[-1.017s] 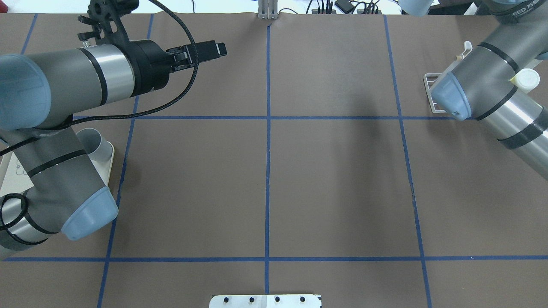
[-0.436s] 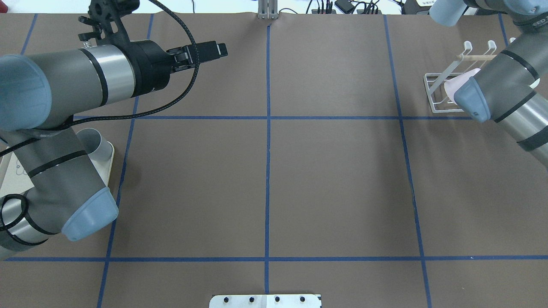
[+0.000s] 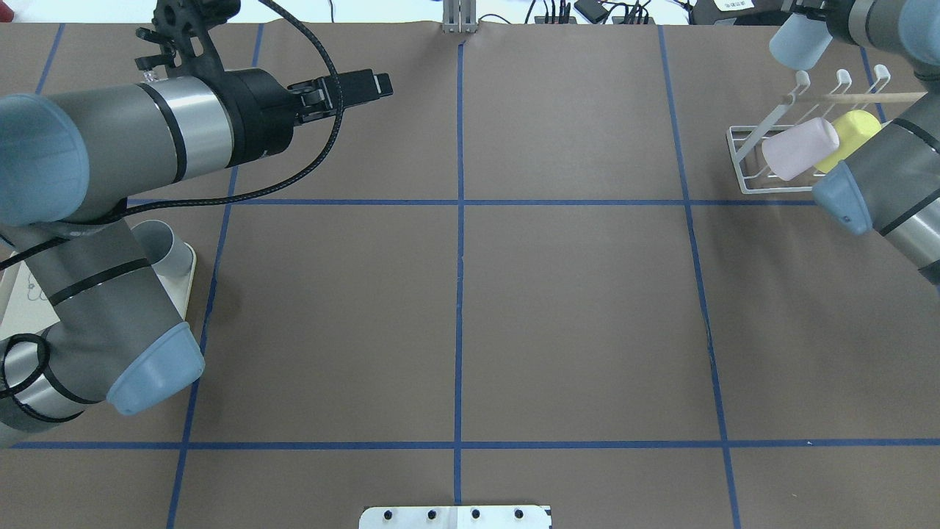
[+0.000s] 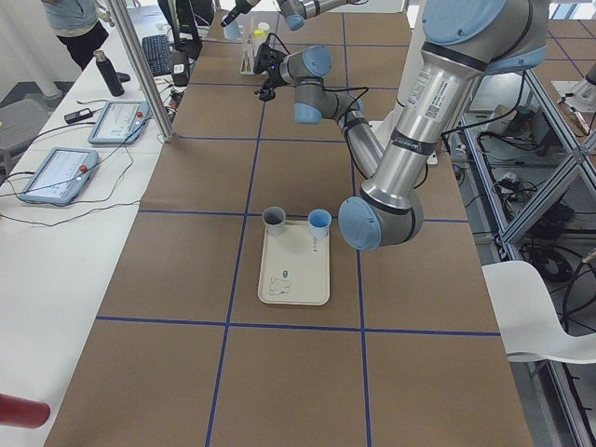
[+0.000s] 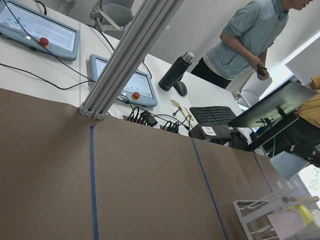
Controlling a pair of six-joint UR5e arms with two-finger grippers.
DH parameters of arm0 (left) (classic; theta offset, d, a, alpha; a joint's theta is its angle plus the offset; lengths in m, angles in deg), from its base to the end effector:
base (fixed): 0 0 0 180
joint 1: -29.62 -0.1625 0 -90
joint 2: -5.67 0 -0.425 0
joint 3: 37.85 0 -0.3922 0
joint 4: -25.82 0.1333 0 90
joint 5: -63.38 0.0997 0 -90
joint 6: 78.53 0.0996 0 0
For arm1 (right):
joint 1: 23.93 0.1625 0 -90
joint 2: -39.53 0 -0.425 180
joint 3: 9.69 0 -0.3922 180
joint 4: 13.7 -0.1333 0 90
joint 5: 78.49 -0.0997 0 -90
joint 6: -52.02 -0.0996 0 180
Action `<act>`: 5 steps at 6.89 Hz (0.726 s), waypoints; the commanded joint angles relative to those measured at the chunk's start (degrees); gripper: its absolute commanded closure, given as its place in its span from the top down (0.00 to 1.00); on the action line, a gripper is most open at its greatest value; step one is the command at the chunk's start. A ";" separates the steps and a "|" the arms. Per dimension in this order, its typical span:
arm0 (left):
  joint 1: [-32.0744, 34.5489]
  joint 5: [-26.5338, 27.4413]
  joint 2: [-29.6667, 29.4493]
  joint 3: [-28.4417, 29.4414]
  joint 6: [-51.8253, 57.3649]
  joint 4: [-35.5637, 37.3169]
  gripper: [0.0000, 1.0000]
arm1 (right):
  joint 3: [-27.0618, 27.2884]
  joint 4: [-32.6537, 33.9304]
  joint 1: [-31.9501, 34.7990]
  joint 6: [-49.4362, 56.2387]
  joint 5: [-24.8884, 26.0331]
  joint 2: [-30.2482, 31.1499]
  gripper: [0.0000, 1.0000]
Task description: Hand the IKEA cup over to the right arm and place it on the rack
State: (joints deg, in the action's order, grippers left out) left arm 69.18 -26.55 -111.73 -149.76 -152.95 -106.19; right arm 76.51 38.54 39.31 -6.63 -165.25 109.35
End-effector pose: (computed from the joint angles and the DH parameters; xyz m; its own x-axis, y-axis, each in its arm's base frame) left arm 0.3379 -0.4522 0.1405 0.1542 0.2210 -0.9630 0.6192 0.7379 0.2685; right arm -0.1740 -0.6536 0.4283 0.6998 0.2341 0.6749 -0.6417 0.6211 0.4499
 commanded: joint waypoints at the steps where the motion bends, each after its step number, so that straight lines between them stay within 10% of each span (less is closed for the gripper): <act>1: -0.09 0.01 0.06 -0.07 -0.02 0.00 0.99 | -0.15 -0.56 -0.05 0.29 0.01 1.80 0.00; 5: -0.18 0.10 0.06 -0.42 -0.11 0.00 0.99 | -1.38 -0.56 -0.14 0.29 0.01 2.16 0.00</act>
State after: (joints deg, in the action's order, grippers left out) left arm 69.05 -26.45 -111.65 -150.08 -153.04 -106.19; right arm 75.56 38.01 39.23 -6.34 -165.17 111.47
